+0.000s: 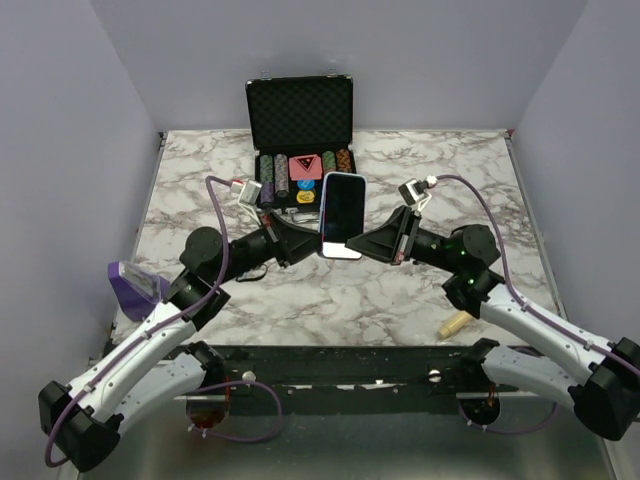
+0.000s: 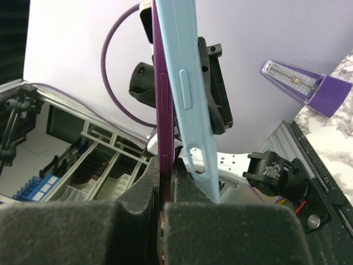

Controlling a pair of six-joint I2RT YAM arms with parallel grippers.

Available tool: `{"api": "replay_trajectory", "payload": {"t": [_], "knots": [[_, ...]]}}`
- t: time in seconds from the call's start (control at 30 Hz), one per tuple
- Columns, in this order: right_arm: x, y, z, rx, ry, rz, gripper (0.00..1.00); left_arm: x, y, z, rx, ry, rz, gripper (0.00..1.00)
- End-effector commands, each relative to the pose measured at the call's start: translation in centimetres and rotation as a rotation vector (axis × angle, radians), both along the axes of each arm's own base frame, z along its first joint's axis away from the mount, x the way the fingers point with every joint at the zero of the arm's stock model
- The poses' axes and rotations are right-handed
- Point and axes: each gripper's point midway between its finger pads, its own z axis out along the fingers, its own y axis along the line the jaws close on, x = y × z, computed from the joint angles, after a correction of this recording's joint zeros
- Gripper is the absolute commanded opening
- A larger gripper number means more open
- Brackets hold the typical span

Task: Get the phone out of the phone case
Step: Remove the phone case from the phone.

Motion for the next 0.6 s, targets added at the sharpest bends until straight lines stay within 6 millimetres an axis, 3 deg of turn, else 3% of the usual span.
{"api": "replay_trajectory", "payload": {"t": [0.0,0.17,0.37,0.57], "knots": [[-2.1,-0.3,0.5,-0.034,-0.086,0.051,0.01,4.2,1.9,-2.1,0.129,0.117,0.261,0.0],[-2.1,-0.2,-1.6,-0.067,-0.05,0.06,0.01,6.7,5.0,-2.8,0.145,0.201,0.495,0.0],[-2.1,-0.3,-3.7,-0.105,-0.028,0.049,0.01,7.8,6.0,-3.0,0.155,0.207,0.576,0.0],[1.1,-1.5,-7.9,-0.415,-0.032,-0.165,0.01,8.5,9.0,-5.6,0.309,0.221,0.724,0.0]]}}
